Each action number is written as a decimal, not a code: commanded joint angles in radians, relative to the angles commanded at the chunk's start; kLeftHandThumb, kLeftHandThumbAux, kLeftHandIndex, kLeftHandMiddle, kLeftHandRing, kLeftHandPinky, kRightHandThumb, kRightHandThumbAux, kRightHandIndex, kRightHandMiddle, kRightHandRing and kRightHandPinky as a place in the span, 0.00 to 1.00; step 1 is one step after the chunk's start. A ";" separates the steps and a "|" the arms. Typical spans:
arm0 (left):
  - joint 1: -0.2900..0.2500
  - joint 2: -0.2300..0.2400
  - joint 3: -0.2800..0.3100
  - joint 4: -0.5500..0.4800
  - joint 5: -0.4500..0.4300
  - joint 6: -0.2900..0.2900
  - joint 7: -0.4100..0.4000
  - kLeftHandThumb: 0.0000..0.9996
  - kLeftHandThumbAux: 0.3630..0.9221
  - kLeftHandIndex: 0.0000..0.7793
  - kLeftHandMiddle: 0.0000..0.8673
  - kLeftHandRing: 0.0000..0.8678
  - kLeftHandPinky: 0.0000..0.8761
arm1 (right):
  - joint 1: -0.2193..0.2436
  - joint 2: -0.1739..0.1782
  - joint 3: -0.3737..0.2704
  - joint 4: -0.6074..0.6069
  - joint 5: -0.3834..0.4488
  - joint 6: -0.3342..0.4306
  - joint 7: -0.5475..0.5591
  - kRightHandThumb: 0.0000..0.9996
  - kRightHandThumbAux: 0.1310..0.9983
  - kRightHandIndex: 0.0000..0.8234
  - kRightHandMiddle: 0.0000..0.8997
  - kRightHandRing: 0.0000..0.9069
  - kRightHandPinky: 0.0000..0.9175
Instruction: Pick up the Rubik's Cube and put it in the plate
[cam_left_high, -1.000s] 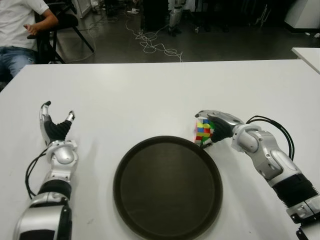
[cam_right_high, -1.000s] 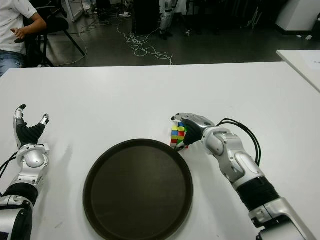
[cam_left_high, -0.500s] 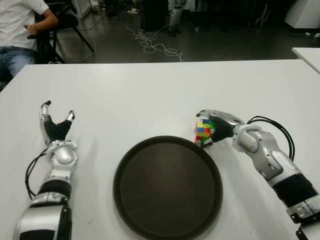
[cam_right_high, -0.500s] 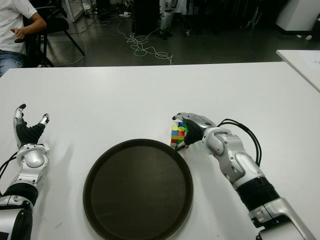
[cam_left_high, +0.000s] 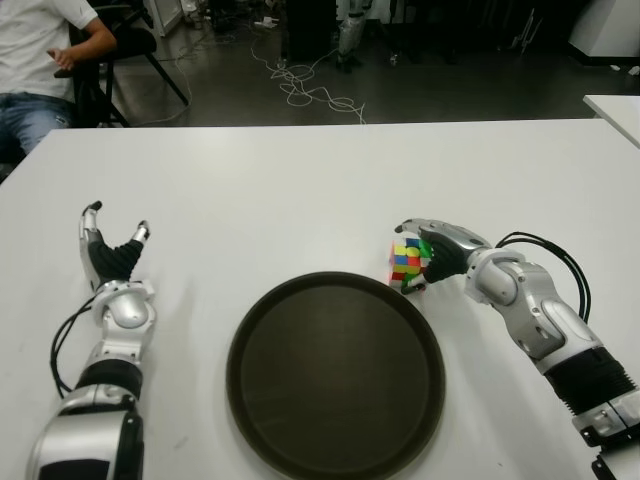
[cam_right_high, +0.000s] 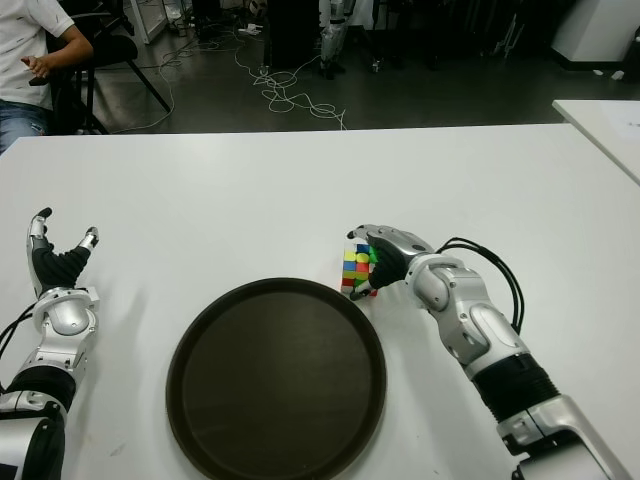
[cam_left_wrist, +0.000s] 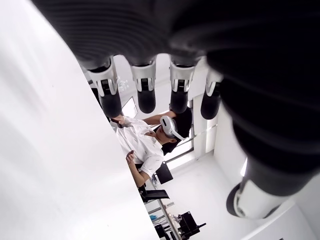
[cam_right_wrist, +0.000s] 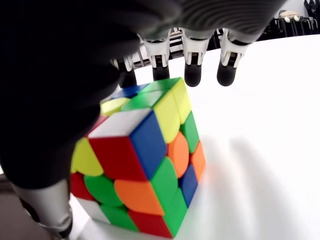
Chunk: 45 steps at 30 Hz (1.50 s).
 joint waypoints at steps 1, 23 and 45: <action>0.000 0.000 0.000 0.000 -0.001 0.000 -0.001 0.00 0.62 0.01 0.01 0.00 0.02 | -0.004 0.001 0.000 0.003 0.001 0.000 0.000 0.00 0.70 0.00 0.02 0.02 0.01; 0.000 -0.001 0.002 0.000 -0.001 -0.006 0.003 0.00 0.63 0.02 0.01 0.00 0.02 | -0.027 -0.002 -0.007 0.058 0.020 -0.079 -0.018 0.00 0.73 0.00 0.04 0.03 0.02; 0.001 0.001 -0.002 0.002 0.003 -0.019 -0.001 0.00 0.62 0.02 0.01 0.00 0.03 | -0.038 0.015 -0.017 0.109 0.053 -0.119 -0.059 0.00 0.70 0.01 0.05 0.04 0.03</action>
